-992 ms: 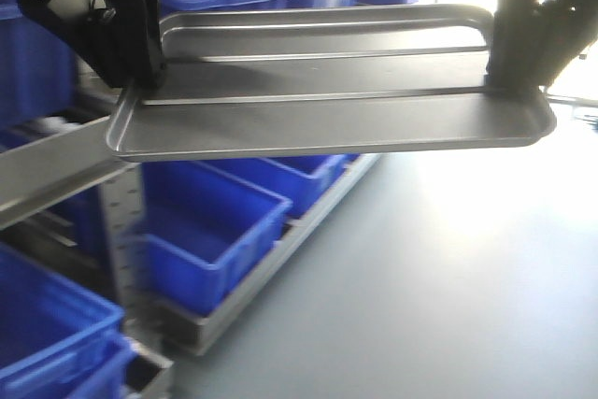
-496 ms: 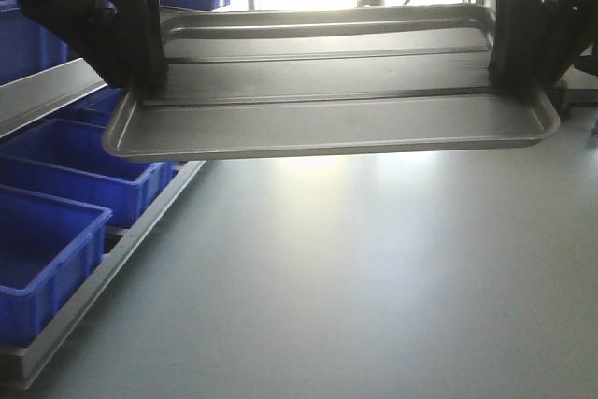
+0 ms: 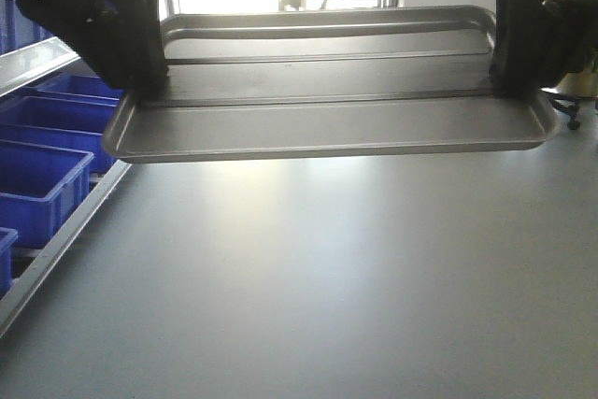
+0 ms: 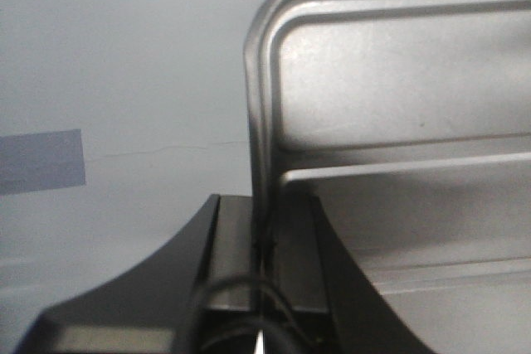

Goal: Grab silver tray and stack on right shelf
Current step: 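Carry the tray with both grippers while the base drives to the other shelf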

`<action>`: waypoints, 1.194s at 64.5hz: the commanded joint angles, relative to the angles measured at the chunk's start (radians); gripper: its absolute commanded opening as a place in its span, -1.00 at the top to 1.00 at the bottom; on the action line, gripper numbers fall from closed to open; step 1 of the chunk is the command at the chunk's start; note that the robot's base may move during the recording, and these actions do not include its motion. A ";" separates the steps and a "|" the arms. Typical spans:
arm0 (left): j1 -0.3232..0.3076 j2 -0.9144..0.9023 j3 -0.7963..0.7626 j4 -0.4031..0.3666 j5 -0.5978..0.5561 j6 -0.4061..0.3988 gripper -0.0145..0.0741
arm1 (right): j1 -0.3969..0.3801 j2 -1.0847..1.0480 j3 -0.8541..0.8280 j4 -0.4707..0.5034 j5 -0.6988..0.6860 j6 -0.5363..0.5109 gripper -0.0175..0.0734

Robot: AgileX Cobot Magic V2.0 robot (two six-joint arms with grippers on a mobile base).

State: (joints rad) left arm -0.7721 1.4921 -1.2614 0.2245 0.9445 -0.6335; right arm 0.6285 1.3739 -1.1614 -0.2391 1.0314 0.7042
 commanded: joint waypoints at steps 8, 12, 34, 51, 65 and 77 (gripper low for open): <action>-0.016 -0.038 -0.035 -0.005 -0.042 0.022 0.88 | -0.001 -0.030 -0.034 -0.019 -0.078 -0.012 0.49; -0.016 -0.038 -0.035 -0.005 -0.041 0.022 0.88 | -0.001 -0.030 -0.034 -0.019 -0.078 -0.012 0.49; -0.016 -0.038 -0.035 -0.010 -0.033 0.022 0.88 | -0.001 -0.030 -0.034 -0.019 -0.075 -0.012 0.49; -0.016 -0.038 -0.035 -0.017 -0.033 0.022 0.88 | -0.001 -0.030 -0.034 -0.019 -0.074 -0.012 0.49; -0.016 -0.038 -0.035 -0.015 -0.033 0.022 0.88 | -0.001 -0.030 -0.034 -0.019 -0.075 -0.012 0.49; -0.016 -0.038 -0.035 -0.012 -0.033 0.022 0.88 | -0.001 -0.030 -0.034 -0.019 -0.074 -0.012 0.49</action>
State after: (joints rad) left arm -0.7721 1.4921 -1.2614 0.2187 0.9502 -0.6335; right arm 0.6285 1.3739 -1.1614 -0.2391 1.0319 0.7042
